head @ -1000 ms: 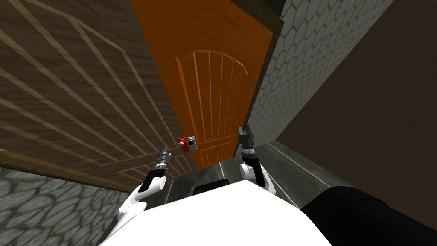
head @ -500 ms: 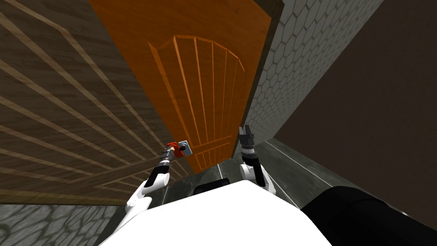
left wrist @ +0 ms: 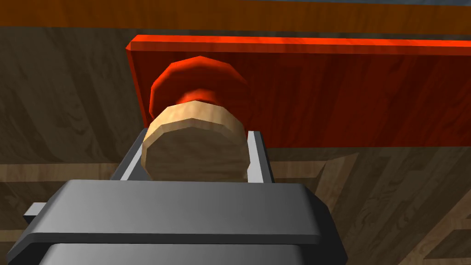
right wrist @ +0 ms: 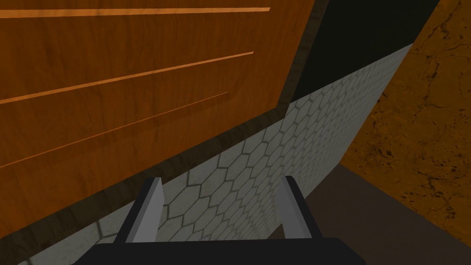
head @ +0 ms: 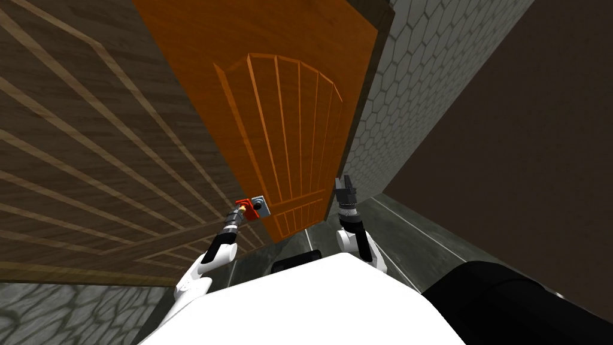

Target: Pull the door open

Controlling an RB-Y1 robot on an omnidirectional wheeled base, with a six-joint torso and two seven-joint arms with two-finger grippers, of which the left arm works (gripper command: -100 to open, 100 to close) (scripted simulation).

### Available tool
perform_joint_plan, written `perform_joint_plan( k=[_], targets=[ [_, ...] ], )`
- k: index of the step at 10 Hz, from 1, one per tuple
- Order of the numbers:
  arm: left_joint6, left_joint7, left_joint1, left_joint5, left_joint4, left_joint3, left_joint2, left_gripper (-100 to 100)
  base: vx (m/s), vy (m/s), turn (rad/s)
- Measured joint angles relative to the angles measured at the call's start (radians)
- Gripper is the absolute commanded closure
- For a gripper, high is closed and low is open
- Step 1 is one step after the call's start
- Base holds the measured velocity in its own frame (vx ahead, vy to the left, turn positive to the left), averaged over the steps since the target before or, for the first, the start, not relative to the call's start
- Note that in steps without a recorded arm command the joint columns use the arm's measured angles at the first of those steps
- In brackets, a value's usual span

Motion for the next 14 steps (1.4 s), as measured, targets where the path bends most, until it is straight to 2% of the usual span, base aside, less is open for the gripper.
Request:
perform_joint_plan(
  k=[1, 2, 5, 7, 9, 12, 14],
  targets=[
    [-0.006, 0.002, 0.011, 0.002, 0.008, 0.011, 0.012, 100, -0.172, 0.129, 0.147],
    [-0.009, 0.007, 0.021, 0.006, 0.022, 0.022, 0.029, -100, -0.193, 0.009, 0.037],
    [-0.013, 0.015, 0.033, 0.008, 0.011, 0.010, 0.032, -100, -0.210, -0.066, -0.023],
    [-0.008, 0.020, 0.044, 0.007, -0.019, -0.007, 0.026, -100, -0.191, -0.072, -0.068],
    [-0.016, 0.022, 0.041, 0.005, -0.020, -0.022, 0.020, -100, -0.065, -0.008, 0.088],
    [-0.013, 0.022, 0.059, 0.013, 0.016, 0.029, 0.053, -100, 0.004, 0.070, 0.152],
    [-0.006, 0.014, 0.073, 0.015, 0.021, 0.058, 0.059, -100, 0.179, 0.038, -0.005]
  ],
)
